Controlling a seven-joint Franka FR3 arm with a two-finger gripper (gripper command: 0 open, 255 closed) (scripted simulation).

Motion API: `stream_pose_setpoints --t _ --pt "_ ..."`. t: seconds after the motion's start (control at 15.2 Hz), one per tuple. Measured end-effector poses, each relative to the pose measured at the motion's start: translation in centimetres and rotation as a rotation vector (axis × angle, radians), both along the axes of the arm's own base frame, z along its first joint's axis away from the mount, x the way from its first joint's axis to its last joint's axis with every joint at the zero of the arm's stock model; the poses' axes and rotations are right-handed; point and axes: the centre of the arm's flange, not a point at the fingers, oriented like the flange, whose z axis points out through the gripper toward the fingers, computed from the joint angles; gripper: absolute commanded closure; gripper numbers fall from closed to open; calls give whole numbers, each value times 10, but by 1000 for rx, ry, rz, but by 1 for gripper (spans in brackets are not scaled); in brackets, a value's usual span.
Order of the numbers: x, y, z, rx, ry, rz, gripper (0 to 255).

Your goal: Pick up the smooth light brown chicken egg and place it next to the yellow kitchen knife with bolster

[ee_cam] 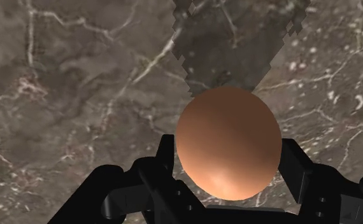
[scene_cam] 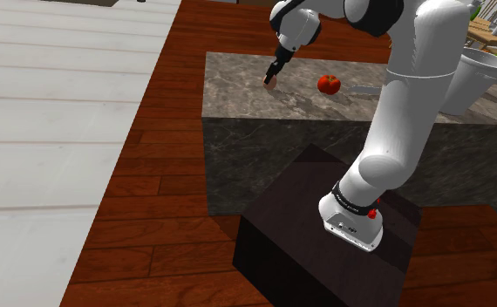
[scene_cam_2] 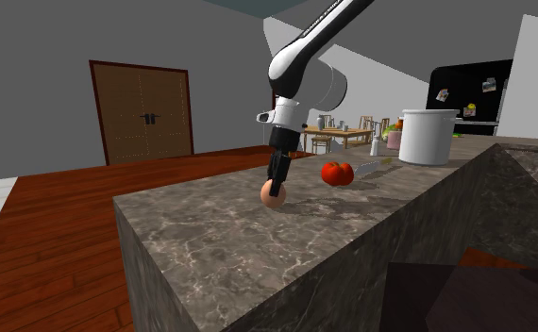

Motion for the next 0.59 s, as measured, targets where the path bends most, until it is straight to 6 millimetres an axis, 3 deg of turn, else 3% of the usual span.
stream_pose_setpoints --t 0.4,0.59 --pt "0 0 0 0 0 0 255" --pt "0 1 10 0 1 0 255"
